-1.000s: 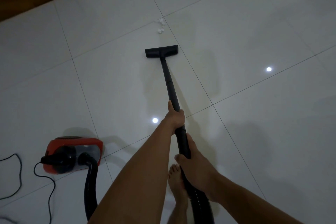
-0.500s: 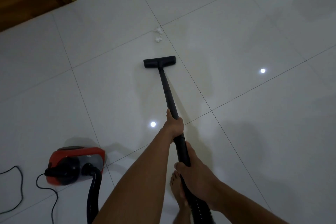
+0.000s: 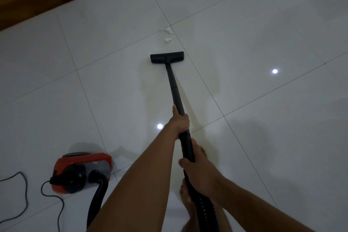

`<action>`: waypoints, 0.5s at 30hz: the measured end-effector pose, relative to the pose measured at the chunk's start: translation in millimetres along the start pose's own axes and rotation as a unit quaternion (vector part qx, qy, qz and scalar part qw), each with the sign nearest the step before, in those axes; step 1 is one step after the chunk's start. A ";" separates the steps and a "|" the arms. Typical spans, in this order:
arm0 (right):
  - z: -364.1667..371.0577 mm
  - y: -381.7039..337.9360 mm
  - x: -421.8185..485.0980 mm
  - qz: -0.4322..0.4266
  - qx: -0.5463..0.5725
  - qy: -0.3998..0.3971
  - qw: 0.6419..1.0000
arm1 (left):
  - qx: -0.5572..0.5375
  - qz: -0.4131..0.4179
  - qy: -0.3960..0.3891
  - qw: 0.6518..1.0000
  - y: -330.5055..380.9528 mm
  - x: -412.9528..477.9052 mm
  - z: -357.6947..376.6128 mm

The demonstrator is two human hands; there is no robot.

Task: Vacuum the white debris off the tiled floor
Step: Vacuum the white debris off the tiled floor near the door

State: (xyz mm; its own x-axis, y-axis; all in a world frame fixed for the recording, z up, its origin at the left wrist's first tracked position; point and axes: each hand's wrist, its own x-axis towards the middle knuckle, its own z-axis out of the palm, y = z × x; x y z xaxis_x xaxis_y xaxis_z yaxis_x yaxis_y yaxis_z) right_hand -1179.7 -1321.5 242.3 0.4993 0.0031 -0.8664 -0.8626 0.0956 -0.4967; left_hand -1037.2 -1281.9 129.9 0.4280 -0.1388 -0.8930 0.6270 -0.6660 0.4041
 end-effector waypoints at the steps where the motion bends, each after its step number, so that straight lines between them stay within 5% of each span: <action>1: 0.4 -1.9 1.6 0.004 0.003 -0.001 1.000 | 0.001 -0.001 0.000 1.000 1.6 1.5 -1.2; 15: -15.2 -59.5 21.0 0.022 -0.020 0.006 1.000 | -0.028 -0.018 -0.023 0.999 53.6 22.8 -27.7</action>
State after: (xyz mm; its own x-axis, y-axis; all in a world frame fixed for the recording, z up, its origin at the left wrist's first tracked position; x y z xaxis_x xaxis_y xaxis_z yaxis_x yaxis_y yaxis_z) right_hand -1119.1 -1342.3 252.9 0.4605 -0.0060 -0.8877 -0.8861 0.0555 -0.4601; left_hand -975.8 -1300.4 136.7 0.3755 -0.1505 -0.9145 0.6773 -0.6290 0.3816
